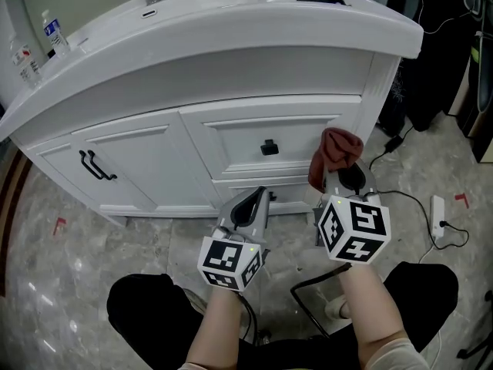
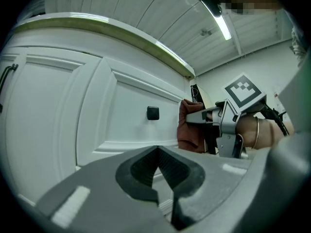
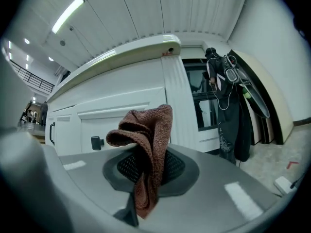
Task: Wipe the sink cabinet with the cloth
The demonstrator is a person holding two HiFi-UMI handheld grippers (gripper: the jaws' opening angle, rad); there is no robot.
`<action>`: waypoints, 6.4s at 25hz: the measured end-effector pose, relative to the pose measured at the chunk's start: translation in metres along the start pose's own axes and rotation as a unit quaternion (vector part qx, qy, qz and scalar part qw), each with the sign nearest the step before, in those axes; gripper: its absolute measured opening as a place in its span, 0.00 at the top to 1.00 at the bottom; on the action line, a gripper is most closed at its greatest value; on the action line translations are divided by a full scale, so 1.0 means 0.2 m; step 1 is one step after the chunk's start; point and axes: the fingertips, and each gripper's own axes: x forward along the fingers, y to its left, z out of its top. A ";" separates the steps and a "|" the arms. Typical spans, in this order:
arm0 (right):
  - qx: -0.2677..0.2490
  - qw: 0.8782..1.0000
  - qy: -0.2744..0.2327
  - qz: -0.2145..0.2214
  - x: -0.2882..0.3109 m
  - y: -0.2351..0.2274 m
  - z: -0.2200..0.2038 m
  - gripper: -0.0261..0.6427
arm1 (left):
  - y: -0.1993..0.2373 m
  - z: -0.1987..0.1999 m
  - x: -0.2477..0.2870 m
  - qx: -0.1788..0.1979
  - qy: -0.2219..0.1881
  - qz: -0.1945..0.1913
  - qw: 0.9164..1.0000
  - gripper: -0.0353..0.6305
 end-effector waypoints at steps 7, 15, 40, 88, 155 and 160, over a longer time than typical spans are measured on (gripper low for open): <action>0.034 0.999 0.004 -0.030 -0.05 -0.14 -0.01 0.84 | -0.03 -0.03 0.01 0.007 0.008 -0.005 1.000 0.95; 0.049 0.997 0.035 0.052 -0.03 0.27 -0.22 0.84 | 0.12 -0.01 -0.12 0.010 0.006 0.025 1.000 0.95; 0.078 0.972 0.111 0.189 0.21 1.02 -0.51 0.83 | 0.54 -0.15 -0.41 -0.047 0.004 0.101 0.994 0.95; 0.118 0.990 0.083 0.004 -0.05 -0.16 -0.40 0.84 | -0.02 -0.15 0.07 -0.058 0.009 0.005 0.998 0.95; 0.157 0.968 0.185 0.067 0.11 0.12 -0.94 0.84 | 0.18 -0.44 0.02 -0.077 0.066 0.023 0.995 0.95; 0.162 0.968 0.183 0.047 0.09 0.01 -0.92 0.84 | 0.16 -0.47 0.03 -0.074 0.074 0.020 0.994 0.95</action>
